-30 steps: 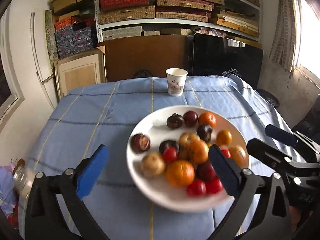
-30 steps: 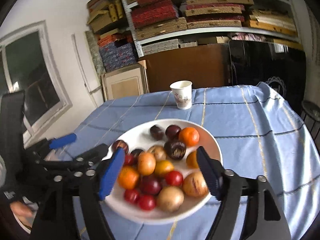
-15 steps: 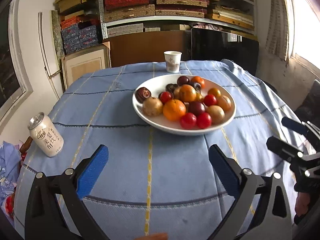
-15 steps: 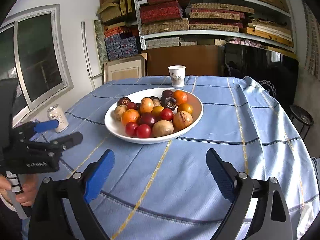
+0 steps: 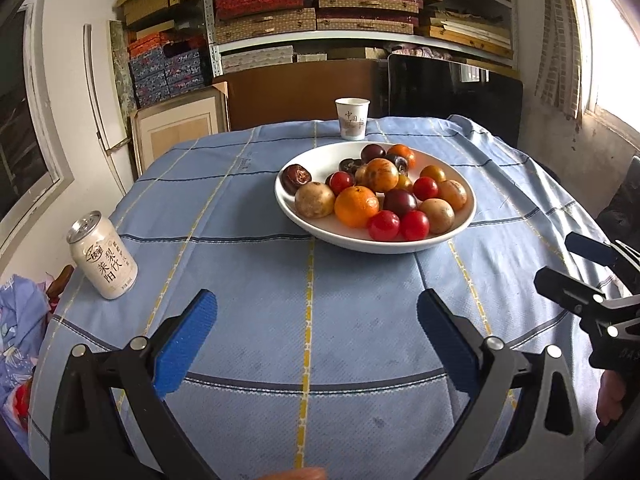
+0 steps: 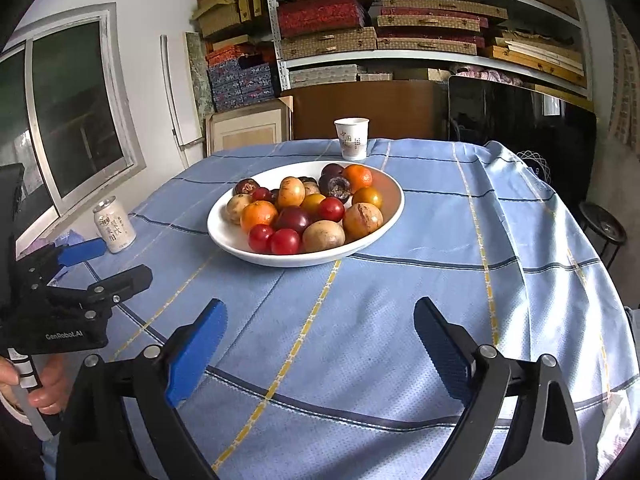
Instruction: Organize fruits
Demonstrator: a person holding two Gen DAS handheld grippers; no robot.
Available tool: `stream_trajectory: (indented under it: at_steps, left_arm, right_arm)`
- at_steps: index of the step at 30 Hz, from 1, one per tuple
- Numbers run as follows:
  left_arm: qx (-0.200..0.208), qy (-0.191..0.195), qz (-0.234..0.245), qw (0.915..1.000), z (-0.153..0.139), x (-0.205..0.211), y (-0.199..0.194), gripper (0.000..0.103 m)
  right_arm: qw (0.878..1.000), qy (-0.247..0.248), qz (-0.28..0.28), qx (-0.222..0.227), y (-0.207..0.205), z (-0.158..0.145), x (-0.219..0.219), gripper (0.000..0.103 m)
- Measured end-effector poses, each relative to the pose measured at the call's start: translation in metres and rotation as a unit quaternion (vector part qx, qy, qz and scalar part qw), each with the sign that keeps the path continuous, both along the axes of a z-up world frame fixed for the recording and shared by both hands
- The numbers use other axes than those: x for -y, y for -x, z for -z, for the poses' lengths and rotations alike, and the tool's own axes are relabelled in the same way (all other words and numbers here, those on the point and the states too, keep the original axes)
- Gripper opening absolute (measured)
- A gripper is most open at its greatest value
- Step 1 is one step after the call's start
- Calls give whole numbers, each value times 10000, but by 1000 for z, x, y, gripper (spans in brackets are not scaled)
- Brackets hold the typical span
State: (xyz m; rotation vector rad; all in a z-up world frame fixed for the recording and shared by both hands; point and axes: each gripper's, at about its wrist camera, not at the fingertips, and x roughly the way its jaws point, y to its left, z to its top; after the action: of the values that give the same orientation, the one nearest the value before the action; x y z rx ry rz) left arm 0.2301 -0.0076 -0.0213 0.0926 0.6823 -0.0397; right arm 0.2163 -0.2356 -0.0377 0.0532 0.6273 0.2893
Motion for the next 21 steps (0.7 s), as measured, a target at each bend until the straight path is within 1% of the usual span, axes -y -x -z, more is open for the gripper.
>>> stream_trajectory:
  at_steps: [3,9,21]
  left_arm:
    - [21,26,-31,10000,-1,-2,0,98]
    - [30,58,-46,10000,-2,-3,1,98]
    - [16,79,-36,10000,-2,-3,2,98]
  right_arm:
    - [10000,-78,3,1,2,-1,3,95]
    - [9999,-102,18,66,5,-4,6,95]
    - [9999,-113,-7,54,7,-5,6,95]
